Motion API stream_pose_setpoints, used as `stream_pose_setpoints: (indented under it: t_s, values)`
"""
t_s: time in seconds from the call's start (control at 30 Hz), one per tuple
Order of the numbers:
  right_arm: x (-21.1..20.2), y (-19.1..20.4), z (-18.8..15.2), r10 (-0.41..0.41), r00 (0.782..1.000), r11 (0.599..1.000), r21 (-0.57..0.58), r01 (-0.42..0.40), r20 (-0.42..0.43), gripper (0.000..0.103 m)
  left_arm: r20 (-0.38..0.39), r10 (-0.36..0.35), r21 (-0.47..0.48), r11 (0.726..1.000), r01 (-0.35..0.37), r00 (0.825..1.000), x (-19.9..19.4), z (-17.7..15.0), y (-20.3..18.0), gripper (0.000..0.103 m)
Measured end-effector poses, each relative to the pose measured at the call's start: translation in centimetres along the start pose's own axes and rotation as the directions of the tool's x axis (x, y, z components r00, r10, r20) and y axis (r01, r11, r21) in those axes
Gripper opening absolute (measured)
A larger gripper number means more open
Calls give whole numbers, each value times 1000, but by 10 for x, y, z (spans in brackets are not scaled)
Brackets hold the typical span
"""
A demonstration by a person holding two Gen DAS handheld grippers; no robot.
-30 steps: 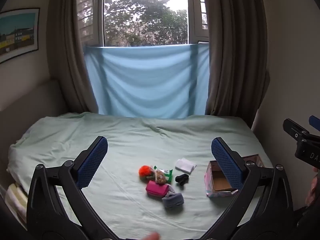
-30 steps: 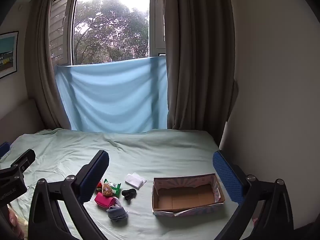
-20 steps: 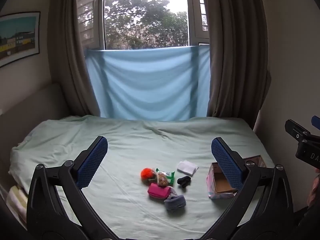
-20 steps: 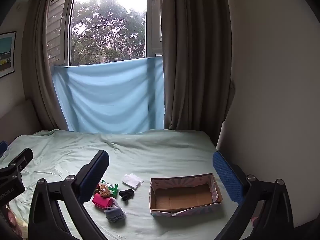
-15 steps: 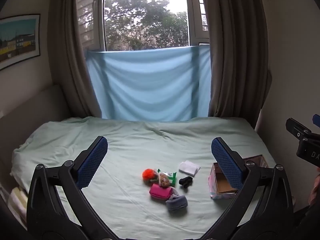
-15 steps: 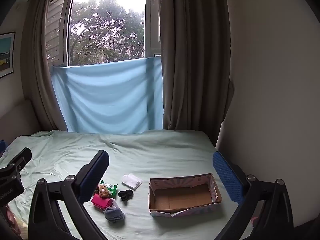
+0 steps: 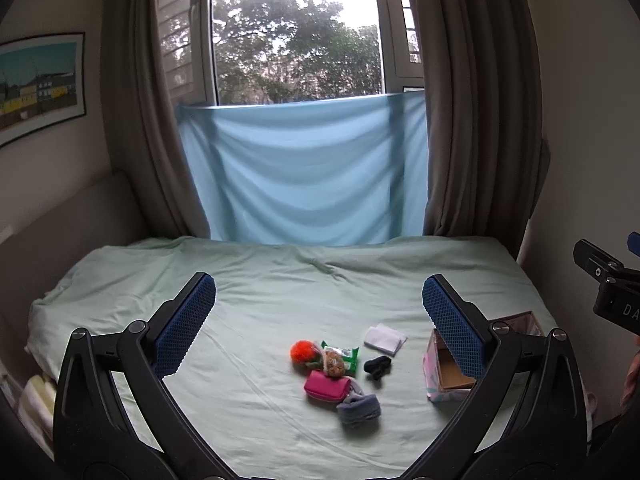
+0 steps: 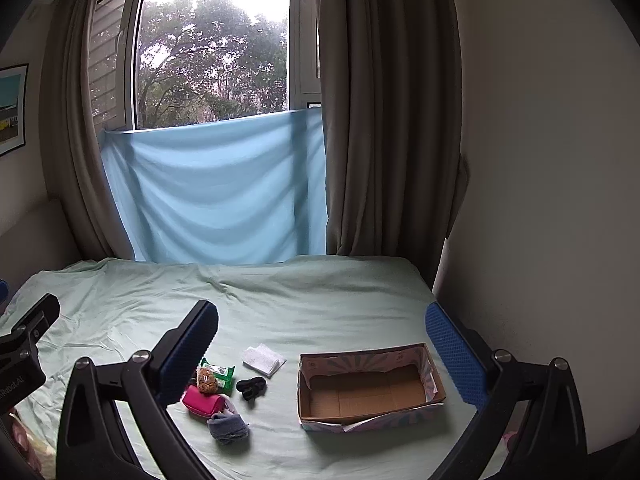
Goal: Organize soft objects
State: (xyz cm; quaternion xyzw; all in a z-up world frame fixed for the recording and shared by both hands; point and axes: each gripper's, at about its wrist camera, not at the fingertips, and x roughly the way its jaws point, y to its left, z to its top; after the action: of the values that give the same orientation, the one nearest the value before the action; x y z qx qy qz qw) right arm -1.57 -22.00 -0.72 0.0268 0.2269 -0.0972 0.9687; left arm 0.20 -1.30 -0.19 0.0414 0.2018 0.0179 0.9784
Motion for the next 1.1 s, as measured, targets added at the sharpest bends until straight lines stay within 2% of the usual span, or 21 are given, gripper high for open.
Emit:
stream_pose_setpoints:
  t_s: [0.43,0.6,0.97,1.1]
  values:
    - [4,2,-5,-5,1000,1000,-11,5,12,103,-39,-60,-41,997,58,997,8,0,3,103]
    - [6,3,-3,-17,1000,999,-27,17,16,103,-53,-62,-53,997,60,997,10,-4,5,103]
    - [12,3,-3,-13,1000,999,-33,13,0,103,-54,-57,-14,998,56,997,12,-2,-5,103]
    - [12,4,-4,-12,1000,1000,-27,12,0,103,-52,-77,-24,997,76,996,12,-3,-3,103]
